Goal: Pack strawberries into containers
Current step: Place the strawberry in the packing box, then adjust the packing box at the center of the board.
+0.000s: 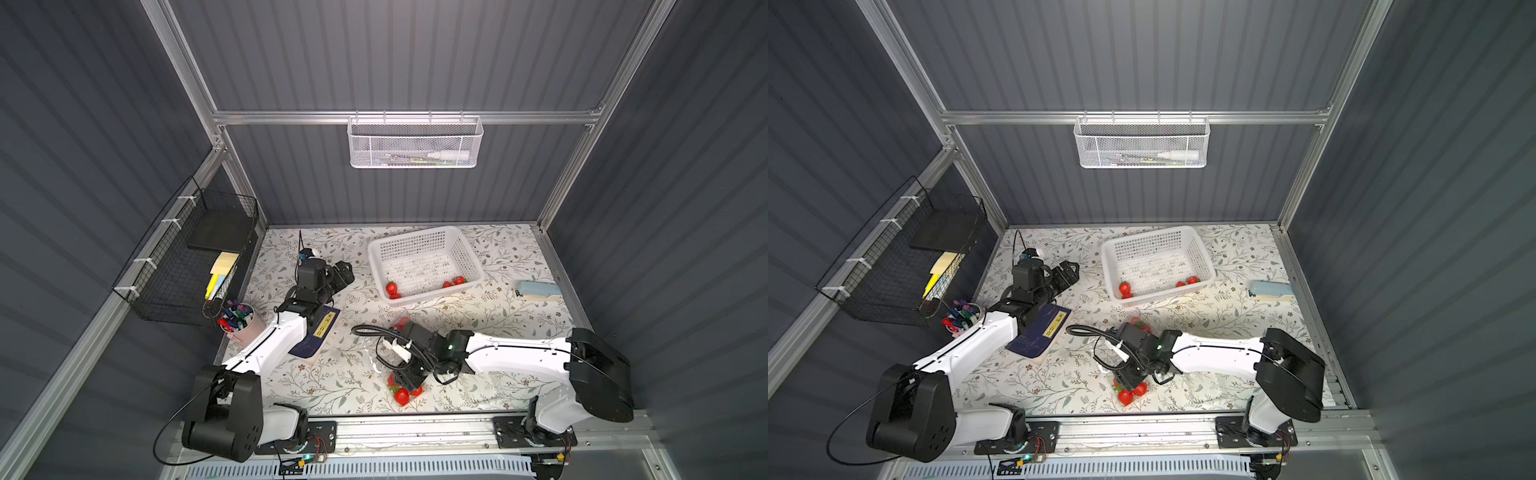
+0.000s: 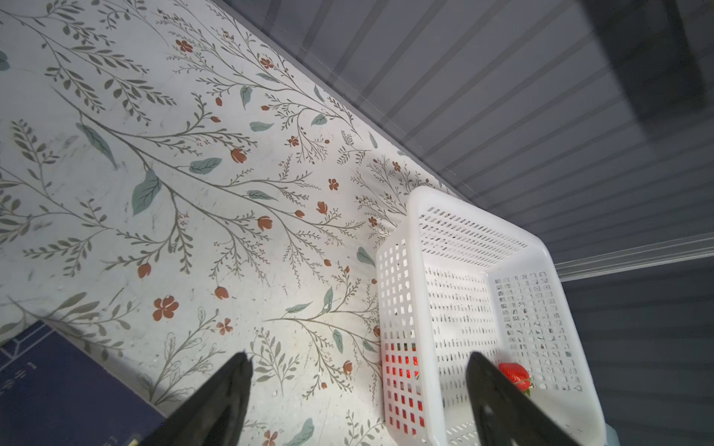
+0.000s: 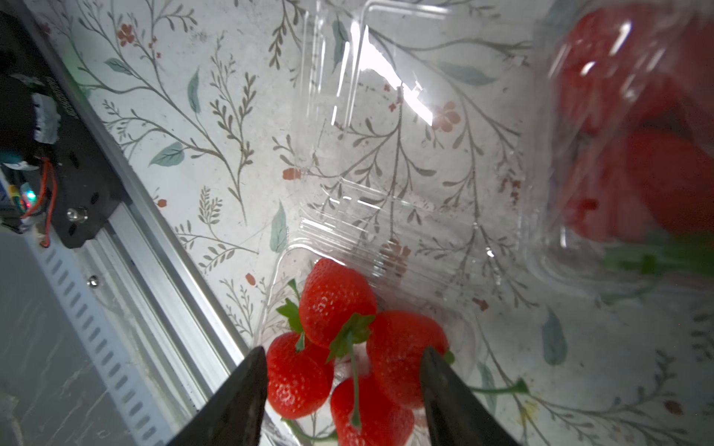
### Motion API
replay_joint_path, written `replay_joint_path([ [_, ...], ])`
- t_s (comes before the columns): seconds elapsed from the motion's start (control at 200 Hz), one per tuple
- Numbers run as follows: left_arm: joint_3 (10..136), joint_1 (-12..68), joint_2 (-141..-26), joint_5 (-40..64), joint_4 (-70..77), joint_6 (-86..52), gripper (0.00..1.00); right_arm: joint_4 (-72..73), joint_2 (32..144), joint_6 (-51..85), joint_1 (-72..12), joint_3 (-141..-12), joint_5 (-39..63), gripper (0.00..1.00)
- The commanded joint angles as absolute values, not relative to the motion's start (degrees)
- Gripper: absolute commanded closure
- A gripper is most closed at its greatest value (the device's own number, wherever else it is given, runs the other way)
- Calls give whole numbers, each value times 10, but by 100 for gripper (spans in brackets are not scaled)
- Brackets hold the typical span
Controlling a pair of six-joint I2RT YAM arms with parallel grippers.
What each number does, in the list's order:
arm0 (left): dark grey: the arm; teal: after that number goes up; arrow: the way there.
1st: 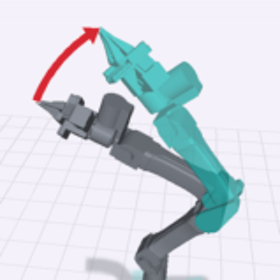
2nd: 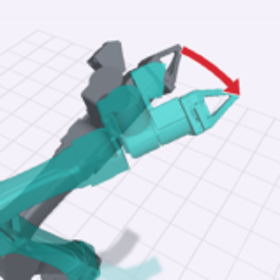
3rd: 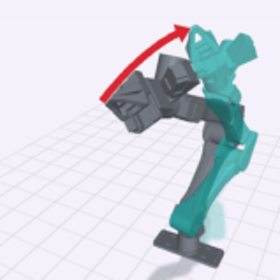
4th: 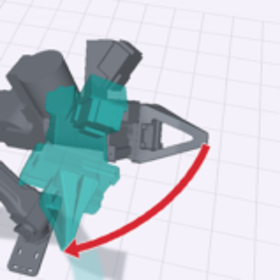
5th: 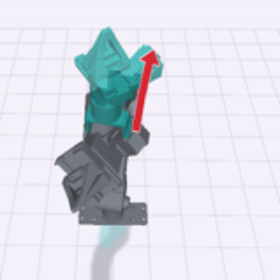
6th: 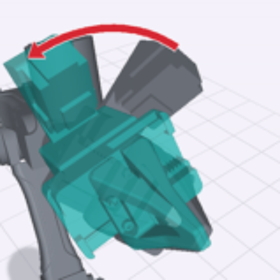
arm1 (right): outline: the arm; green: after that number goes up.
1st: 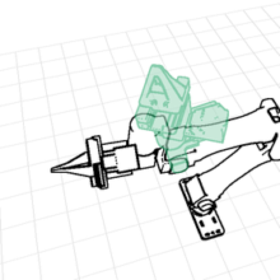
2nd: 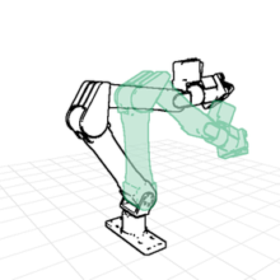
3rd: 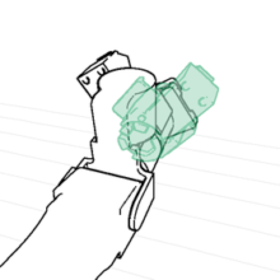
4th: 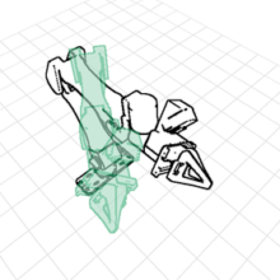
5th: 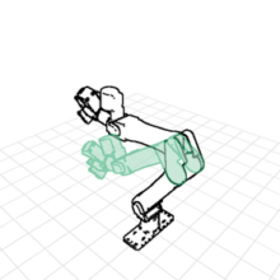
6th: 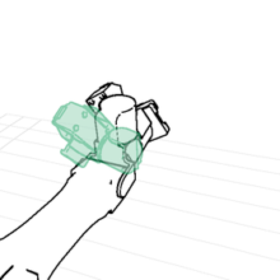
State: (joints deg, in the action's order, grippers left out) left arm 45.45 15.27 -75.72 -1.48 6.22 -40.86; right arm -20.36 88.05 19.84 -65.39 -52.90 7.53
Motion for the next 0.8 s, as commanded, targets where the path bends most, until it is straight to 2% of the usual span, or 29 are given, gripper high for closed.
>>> replay_joint_path([
  [0.0, 440, 149, -774, -1, 81, -400, 20, -200, 833, 229, -651, -510, 96, 37],
  [0.08, 428, 149, -777, 4, 93, -400, 32, -200, 799, 242, -646, -493, 89, 37],
  [0.155, 420, 149, -777, 3, 95, -400, 46, -213, 779, 254, -625, -484, 89, 46],
  [0.31, 403, 149, -777, 11, 100, -400, 65, -281, 771, 270, -559, -476, 107, 83],
  [0.41, 390, 149, -781, 16, 107, -400, 74, -289, 762, 277, -534, -457, 135, 96],
  [0.56, 374, 149, -798, 32, 127, -398, 82, -299, 755, 306, -534, -418, 153, 98],
  [0.795, 360, 149, -824, 45, 146, -391, 83, -239, 820, 320, -533, -425, 158, 97],
])
